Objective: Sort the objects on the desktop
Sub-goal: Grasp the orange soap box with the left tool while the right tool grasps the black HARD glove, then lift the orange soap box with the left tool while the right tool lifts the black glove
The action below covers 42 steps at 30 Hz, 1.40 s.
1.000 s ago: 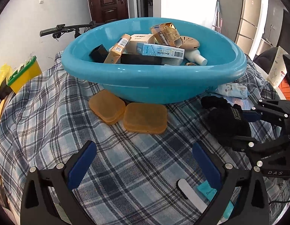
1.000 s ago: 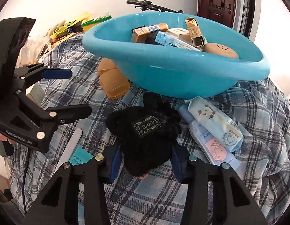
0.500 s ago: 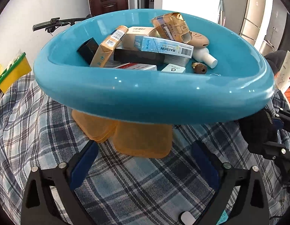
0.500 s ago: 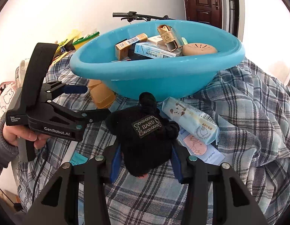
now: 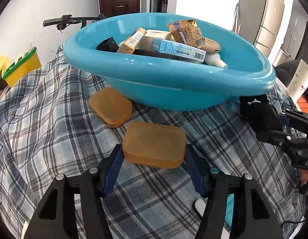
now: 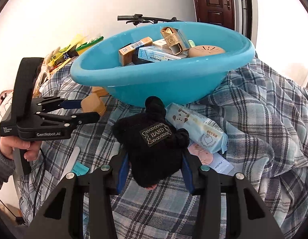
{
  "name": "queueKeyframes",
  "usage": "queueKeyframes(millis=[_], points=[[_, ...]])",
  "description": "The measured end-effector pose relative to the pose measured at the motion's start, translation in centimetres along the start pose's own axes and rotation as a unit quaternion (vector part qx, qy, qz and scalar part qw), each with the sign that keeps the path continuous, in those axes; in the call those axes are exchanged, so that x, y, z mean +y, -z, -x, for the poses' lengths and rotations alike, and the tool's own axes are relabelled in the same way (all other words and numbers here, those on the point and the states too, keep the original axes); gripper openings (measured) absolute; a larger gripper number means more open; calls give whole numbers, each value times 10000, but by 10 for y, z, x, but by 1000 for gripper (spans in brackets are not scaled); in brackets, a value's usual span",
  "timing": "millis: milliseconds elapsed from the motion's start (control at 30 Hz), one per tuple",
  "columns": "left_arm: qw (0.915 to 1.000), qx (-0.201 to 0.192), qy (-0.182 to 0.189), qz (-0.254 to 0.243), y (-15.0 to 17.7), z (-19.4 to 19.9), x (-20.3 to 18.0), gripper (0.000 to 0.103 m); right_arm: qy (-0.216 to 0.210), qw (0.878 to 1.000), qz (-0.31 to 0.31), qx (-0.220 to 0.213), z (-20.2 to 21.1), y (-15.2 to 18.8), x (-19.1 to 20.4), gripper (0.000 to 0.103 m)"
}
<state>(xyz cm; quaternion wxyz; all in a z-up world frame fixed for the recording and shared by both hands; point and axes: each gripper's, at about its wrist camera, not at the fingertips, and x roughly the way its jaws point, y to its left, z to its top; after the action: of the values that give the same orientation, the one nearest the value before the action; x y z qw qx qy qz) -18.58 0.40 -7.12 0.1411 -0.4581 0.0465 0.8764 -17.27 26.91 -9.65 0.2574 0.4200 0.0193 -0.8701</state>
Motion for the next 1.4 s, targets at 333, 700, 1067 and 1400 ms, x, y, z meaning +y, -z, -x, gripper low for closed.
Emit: queueKeyframes(millis=[333, 700, 1067, 1400], points=[[9998, -23, 60, -169, 31, 18, -15, 86, 9, 10000, -1, -9, 1, 1, -1, 45], [9989, -35, 248, -393, 24, 4, -16, 86, -17, 10000, -81, -6, 2, 0, -7, 46], [9984, -126, 135, -530, 26, 0, -21, 68, -22, 9999, -109, 19, 1, 0, -10, 46], [9996, -119, -62, -251, 41, 15, -22, 66, -16, 9998, -183, 30, 2, -1, -14, 46]])
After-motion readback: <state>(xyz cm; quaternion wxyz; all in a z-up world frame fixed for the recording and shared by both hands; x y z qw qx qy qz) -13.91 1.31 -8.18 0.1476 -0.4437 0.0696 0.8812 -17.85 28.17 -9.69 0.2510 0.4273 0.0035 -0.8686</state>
